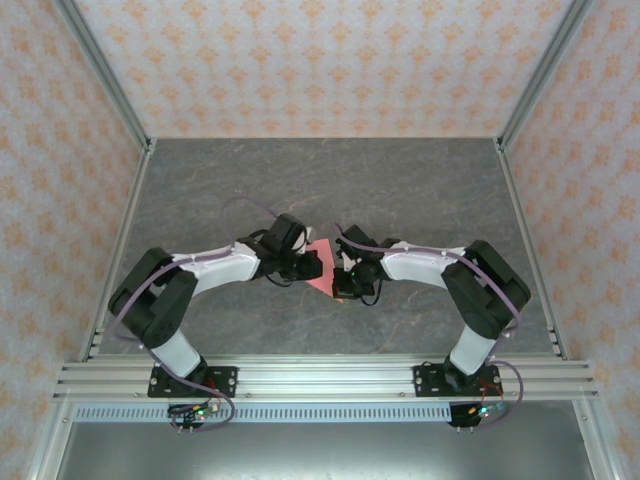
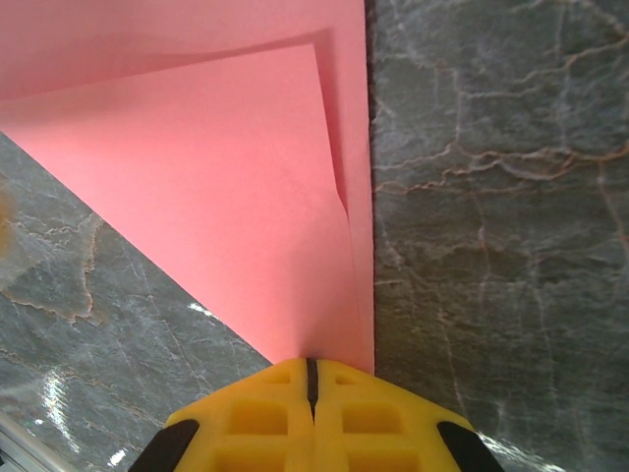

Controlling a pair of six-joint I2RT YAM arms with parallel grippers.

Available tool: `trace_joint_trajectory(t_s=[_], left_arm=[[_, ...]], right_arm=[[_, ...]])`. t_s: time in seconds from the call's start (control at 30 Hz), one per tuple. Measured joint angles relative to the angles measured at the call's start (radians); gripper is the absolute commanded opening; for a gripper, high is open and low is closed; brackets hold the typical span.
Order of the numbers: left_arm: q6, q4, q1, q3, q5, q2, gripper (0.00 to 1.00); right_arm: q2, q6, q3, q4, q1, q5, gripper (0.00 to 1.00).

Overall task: Fold a paper plane with a square sheet of paper (fold left side to right side)
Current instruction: Third fold the triangle at the center of the table.

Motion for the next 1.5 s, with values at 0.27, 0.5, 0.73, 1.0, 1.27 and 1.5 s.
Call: trace_joint_trajectory(t_s=[0.27, 0.5, 0.73, 1.0, 1.27, 1.5], left_arm=[[-0.014, 0.002, 0.001, 0.001, -0.016, 0.08, 0.09], [-0.013, 0.003, 0.001, 0.004, -0.029, 0.092, 0.09], [-0.013, 0.026, 0.0, 0.01, -0.014, 0.107, 0.08], [-0.013, 0.033, 0.0, 0.01, -0.008, 0.109, 0.08], [-0.011, 0.033, 0.0, 0.01, -0.007, 0.109, 0.08], [-0.011, 0.034, 0.0, 0.01, -0.006, 0.109, 0.08]], right_arm=[[0.002, 0.0, 0.003, -0.003, 0.0, 0.0, 0.0], [-0.002, -0.001, 0.001, -0.005, 0.0, 0.0, 0.0], [-0.038, -0.001, -0.038, 0.003, 0.0, 0.012, 0.0], [-0.075, 0.0, -0.085, 0.024, 0.0, 0.016, 0.0], [-0.108, 0.0, -0.118, 0.024, 0.0, 0.013, 0.0], [-0.174, 0.007, -0.131, -0.124, 0.006, 0.012, 0.0]])
